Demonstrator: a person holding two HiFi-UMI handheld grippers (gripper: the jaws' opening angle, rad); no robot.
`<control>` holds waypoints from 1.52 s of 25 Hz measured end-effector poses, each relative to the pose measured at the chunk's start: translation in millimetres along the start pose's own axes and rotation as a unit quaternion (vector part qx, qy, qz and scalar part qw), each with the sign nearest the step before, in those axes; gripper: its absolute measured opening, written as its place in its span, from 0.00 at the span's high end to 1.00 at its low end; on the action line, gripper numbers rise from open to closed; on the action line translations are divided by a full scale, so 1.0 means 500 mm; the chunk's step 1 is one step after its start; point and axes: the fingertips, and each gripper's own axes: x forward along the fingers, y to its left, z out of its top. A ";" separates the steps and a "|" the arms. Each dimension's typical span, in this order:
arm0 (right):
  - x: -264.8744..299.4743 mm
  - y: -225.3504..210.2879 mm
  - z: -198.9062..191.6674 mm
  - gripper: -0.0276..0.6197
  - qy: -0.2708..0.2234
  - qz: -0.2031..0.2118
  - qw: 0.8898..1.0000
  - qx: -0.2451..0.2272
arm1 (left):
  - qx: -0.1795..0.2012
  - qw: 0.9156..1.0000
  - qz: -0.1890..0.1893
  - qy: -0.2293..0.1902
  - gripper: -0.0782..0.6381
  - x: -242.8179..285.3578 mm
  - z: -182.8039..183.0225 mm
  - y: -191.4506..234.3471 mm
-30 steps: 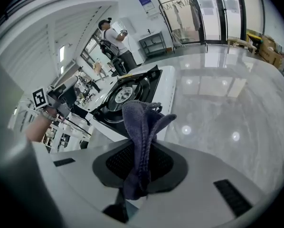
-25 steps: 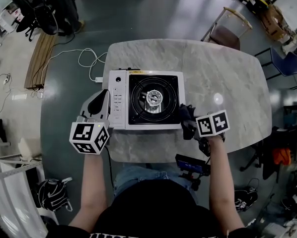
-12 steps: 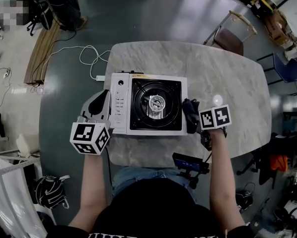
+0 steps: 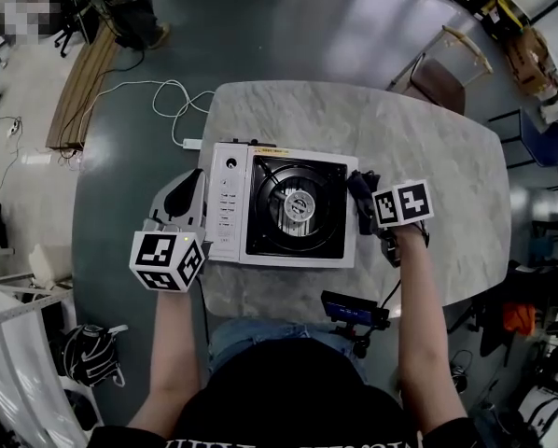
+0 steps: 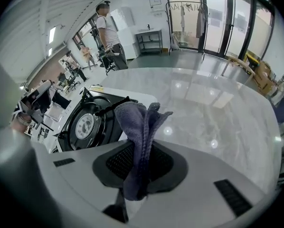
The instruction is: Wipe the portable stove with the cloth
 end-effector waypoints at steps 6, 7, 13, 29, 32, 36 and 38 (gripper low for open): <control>0.015 -0.028 0.064 0.84 0.012 -0.025 0.999 -0.041 | 0.002 1.000 -0.002 0.008 0.87 0.012 -0.009 -0.008; 0.017 -0.032 0.075 0.84 0.014 -0.030 0.998 -0.046 | 0.001 1.000 -0.002 0.008 0.87 0.011 -0.010 -0.007; 0.024 -0.046 0.137 0.84 0.011 -0.047 0.996 -0.078 | -0.003 1.000 0.010 0.008 0.87 -0.002 -0.012 0.009; 0.040 0.049 0.202 0.84 0.154 0.064 0.884 -0.438 | -0.010 0.999 0.052 0.007 0.87 -0.065 -0.016 0.071; 0.052 0.052 0.192 0.84 0.188 0.082 0.861 -0.465 | -0.012 0.998 0.064 0.009 0.87 -0.081 -0.018 0.088; 0.059 0.050 0.194 0.84 0.209 0.092 0.845 -0.484 | -0.013 0.997 0.073 0.010 0.87 -0.096 -0.023 0.104; 0.062 0.059 0.194 0.84 0.212 0.096 0.836 -0.497 | -0.013 0.997 0.075 0.011 0.87 -0.101 -0.025 0.109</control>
